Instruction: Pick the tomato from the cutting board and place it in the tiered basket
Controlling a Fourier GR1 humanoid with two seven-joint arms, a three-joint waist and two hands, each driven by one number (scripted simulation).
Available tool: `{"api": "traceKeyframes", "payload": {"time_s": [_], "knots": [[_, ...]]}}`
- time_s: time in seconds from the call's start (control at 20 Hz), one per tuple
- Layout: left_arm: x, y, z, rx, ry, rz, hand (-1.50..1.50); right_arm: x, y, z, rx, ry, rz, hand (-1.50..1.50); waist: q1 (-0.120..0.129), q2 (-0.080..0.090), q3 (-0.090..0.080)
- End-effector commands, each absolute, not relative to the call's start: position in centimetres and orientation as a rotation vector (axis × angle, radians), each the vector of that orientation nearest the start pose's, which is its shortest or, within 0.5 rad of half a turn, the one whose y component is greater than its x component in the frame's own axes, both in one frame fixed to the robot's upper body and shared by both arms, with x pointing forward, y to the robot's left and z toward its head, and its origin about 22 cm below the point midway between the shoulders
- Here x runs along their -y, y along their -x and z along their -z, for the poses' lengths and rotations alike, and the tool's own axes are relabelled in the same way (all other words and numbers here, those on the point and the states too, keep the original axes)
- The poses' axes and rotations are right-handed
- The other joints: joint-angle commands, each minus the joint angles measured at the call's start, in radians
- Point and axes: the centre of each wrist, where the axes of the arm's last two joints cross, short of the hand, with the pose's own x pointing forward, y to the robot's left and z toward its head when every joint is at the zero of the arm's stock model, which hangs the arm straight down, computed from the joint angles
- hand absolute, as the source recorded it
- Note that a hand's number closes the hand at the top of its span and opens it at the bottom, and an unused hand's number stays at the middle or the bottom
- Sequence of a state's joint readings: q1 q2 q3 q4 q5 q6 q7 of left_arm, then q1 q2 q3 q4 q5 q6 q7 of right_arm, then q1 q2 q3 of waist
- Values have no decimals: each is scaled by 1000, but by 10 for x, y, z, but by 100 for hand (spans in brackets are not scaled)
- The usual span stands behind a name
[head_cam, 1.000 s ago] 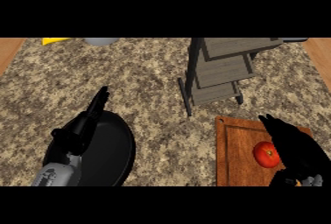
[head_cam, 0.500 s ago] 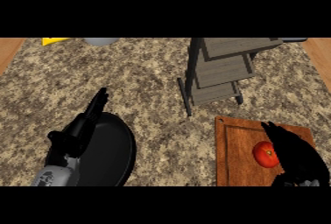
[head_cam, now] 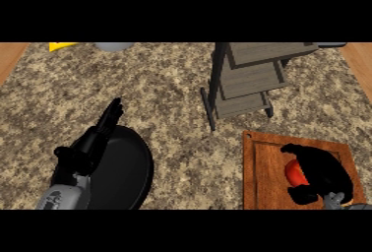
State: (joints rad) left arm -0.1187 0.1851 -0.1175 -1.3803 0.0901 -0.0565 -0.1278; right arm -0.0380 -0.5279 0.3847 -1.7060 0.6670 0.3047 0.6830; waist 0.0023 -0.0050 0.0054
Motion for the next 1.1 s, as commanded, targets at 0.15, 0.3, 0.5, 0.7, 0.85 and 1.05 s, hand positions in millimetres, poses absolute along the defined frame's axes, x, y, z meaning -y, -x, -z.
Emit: {"api": "traceKeyframes", "payload": {"time_s": [0.15, 0.3, 0.5, 0.7, 0.85, 1.05], "knots": [[-241, -266, 26, 1538, 75, 234, 0, 247, -221, -26, 947, 818, -1149, 150, -5, 5, -5], [-230, -274, -12, 1537, 78, 232, 0, 243, -240, -43, 955, 821, -1150, 150, -1, 4, -5], [-233, -272, 16, 1527, 75, 236, 0, 234, -223, -35, 979, 847, -1156, 150, -5, 5, -5], [-249, -260, 21, 1506, 19, 173, 0, 241, -207, -54, 691, 1032, -746, 150, -86, -14, -13], [-262, -249, 23, 1503, -39, 122, 0, 272, -199, -53, 467, 1149, -440, 150, -169, -39, -21], [-266, -243, 25, 1492, -53, 141, 0, 255, -186, -87, 466, 1248, -226, 150, -156, -36, -23]]}}
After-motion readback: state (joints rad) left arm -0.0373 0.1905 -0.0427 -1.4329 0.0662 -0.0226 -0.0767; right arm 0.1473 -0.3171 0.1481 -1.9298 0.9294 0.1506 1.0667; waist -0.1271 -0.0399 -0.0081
